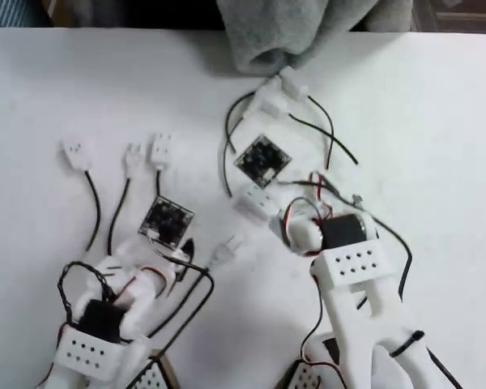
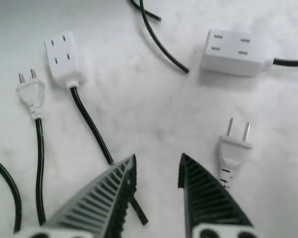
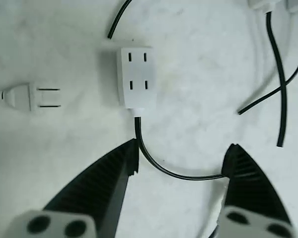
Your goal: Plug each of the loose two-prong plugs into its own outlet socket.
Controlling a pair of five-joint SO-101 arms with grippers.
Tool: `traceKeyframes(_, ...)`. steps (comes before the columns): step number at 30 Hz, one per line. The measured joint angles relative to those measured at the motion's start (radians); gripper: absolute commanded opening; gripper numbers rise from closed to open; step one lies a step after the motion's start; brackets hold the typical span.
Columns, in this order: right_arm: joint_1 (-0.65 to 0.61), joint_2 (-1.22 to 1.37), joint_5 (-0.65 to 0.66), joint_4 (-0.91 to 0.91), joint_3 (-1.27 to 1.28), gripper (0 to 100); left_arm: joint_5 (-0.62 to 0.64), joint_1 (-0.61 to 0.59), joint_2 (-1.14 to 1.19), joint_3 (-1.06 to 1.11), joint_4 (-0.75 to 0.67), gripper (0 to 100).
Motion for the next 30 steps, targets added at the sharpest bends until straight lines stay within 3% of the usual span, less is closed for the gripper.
traceKeyframes(4, 0.0, 0.0, 0.0, -0.072, 0.094, 27.6, 0.0, 0.011, 0.0, 0.006, -0.06, 20)
traceKeyframes(20, 0.0, 0.0, -0.029, -0.091, 0.104, 27.6, -0.071, 0.104, 0.009, 0.006, -0.068, 19)
traceKeyframes(24, 0.0, 0.0, -0.029, -0.091, 0.104, 27.6, -0.071, 0.103, 0.138, -0.046, -0.101, 19)
traceKeyframes(30, 0.0, 0.0, -0.029, -0.091, 0.104, 27.6, -0.008, 0.133, 0.52, -0.256, -0.115, 20)
